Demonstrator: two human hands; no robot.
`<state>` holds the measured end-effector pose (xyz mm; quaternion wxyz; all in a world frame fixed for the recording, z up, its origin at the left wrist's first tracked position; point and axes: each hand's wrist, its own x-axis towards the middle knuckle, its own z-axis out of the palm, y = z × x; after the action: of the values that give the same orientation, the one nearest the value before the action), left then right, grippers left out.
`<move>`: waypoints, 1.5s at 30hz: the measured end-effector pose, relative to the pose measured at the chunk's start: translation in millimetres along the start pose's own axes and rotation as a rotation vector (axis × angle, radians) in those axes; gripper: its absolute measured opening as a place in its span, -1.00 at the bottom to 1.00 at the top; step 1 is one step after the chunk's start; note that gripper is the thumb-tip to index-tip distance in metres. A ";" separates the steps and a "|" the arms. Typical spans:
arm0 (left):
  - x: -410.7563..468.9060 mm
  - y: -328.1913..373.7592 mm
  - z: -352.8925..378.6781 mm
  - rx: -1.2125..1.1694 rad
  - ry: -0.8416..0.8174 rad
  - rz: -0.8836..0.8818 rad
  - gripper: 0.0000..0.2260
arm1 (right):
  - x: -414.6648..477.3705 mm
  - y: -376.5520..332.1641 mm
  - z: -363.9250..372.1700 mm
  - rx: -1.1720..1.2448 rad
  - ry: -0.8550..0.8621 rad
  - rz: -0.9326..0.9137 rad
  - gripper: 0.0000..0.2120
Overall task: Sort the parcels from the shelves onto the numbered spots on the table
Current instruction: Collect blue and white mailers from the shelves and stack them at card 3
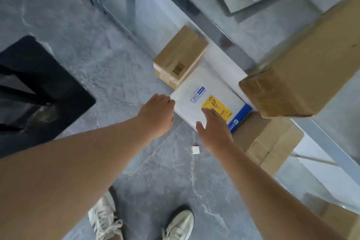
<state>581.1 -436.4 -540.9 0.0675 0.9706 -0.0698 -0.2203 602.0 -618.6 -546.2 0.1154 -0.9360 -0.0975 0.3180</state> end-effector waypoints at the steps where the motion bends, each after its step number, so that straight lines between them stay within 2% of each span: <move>1: 11.5 0.7 17.8 -0.003 0.000 -0.001 -0.74 | 17.3 13.5 10.9 0.014 0.026 0.024 -0.50; 5: 44.0 13.6 83.6 -0.104 -0.054 -0.126 -0.77 | 89.4 65.1 41.3 0.033 0.097 0.126 -0.51; 9: 69.5 27.3 136.9 -0.195 -0.136 -0.249 -0.72 | 147.5 111.3 45.2 -0.056 0.150 0.146 -0.47; 13: 91.6 35.7 173.6 -0.360 -0.179 -0.370 -0.64 | 188.4 139.0 35.2 -0.009 0.151 0.197 -0.38; 15: 103.6 37.7 184.1 -0.653 -0.150 -0.521 -0.60 | 203.0 149.0 31.6 0.036 0.067 0.223 -0.25; 17: 115.3 38.8 190.6 -1.098 -0.159 -0.687 -0.57 | 212.2 153.1 33.8 -0.067 0.004 0.241 -0.05; 20: 130.3 40.1 205.0 -1.598 -0.116 -0.828 -0.55 | 219.1 148.5 38.2 -0.143 0.034 0.287 0.19; 22: 132.6 40.7 213.1 -1.847 -0.026 -0.906 -0.62 | 214.2 140.5 38.6 -0.132 0.019 0.290 0.20; 24: 127.9 38.1 218.0 -1.968 0.042 -0.959 -0.63 | 204.7 136.0 42.2 -0.108 -0.007 0.284 0.14; 26: 113.4 32.8 220.6 -1.980 0.076 -0.994 -0.62 | 190.4 132.2 50.5 -0.071 -0.046 0.295 0.07; 28: 95.2 24.3 221.4 -1.958 0.083 -0.999 -0.62 | 174.4 125.6 55.2 0.034 -0.051 0.297 -0.08; 30: 73.1 13.4 213.9 -1.917 0.086 -0.989 -0.61 | 155.3 114.4 57.0 0.165 -0.018 0.265 -0.27; 33: 39.8 0.4 187.1 -1.876 0.155 -0.961 -0.72 | 124.3 92.7 54.7 0.265 0.055 0.204 -0.45; 38: -16.8 -7.2 129.2 -1.818 0.213 -0.936 -0.86 | 66.2 57.6 34.9 0.409 0.063 0.220 -0.48; 43: -77.8 -8.9 37.9 -1.671 0.384 -0.884 -0.87 | -10.3 16.2 -13.4 0.613 0.040 0.249 -0.57; 45: -100.1 -14.5 1.0 -1.617 0.404 -0.856 -0.89 | -43.4 -6.9 -35.2 0.658 0.019 0.257 -0.60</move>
<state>492.8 -405.7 -502.3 0.6458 0.5920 0.4809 -0.0352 589.1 -628.5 -492.3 0.3708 -0.8562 0.1296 0.3357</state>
